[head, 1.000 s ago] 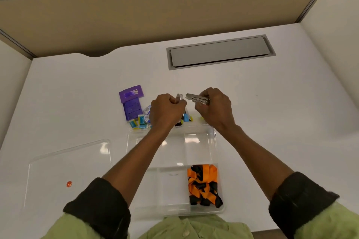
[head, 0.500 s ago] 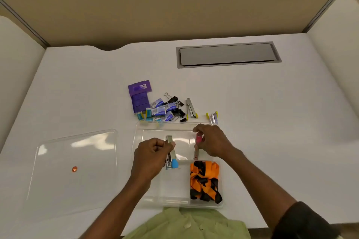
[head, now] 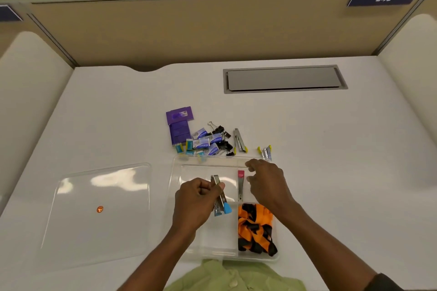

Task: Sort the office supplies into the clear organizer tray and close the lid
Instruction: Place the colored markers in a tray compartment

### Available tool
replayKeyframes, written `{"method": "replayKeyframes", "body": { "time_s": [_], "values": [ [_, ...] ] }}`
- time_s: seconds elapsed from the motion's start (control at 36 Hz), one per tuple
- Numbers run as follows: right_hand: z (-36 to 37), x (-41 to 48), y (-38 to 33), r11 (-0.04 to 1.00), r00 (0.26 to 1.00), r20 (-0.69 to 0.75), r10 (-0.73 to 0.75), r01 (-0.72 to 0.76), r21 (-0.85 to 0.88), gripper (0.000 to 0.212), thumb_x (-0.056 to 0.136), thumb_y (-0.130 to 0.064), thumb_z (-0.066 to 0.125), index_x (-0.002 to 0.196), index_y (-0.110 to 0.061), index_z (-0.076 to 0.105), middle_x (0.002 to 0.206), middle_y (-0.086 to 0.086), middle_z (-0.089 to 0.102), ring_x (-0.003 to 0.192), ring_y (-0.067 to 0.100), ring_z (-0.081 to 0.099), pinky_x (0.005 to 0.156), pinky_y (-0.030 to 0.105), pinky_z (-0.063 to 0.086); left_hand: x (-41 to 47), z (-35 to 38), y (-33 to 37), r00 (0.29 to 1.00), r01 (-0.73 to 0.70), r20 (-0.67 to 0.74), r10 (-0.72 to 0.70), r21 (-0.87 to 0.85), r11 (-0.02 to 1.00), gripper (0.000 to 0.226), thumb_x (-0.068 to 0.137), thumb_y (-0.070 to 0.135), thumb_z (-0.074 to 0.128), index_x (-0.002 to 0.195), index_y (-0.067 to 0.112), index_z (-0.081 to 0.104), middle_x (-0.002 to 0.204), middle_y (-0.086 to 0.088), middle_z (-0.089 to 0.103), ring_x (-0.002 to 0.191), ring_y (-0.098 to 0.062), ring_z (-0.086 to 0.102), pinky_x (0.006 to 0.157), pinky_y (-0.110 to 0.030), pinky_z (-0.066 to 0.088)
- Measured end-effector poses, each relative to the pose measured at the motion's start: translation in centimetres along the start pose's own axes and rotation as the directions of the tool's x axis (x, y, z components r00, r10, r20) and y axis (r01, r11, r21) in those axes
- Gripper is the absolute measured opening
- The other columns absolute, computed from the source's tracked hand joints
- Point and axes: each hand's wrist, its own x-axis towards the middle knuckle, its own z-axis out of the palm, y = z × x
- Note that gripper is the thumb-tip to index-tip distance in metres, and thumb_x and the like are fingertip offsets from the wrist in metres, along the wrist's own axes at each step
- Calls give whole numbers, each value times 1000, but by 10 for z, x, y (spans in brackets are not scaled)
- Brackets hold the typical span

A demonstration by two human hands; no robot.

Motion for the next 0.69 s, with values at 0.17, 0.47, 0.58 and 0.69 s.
{"method": "replayKeyframes", "body": {
  "time_s": [0.17,0.47,0.58,0.69],
  "values": [
    [-19,-49,-31,903,987,159,-30,-41,428,37,75,-48,80,106,-32,68,86,-16,72,74,-1,69,68,20,57,-4,9,10,999,45,-11,-46,-95,994,26,87,41,85,91,16,77,72,1,80,65,-13,79,74,-34,66],
    [-6,-75,-18,868,941,-213,262,-133,478,16,82,-38,79,95,-31,73,71,-15,70,64,1,67,58,22,56,2,1,14,997,-7,75,9,-29,1000,39,83,60,80,88,22,78,78,5,81,69,-13,79,75,-40,67],
    [-7,-59,2,907,894,-324,308,-174,383,21,82,-32,80,100,-21,74,77,-12,70,68,3,66,66,27,58,28,-27,-4,926,-83,-312,214,385,919,35,86,61,78,88,26,72,92,10,74,92,-22,73,79,-39,59],
    [-4,-44,10,955,909,-322,264,-200,220,22,83,-27,79,101,-17,74,82,-6,69,69,9,62,62,17,45,44,-52,-18,905,-29,-340,255,549,835,44,90,49,78,115,14,68,118,-8,66,113,-34,65,78,-44,53]
  ]
}}
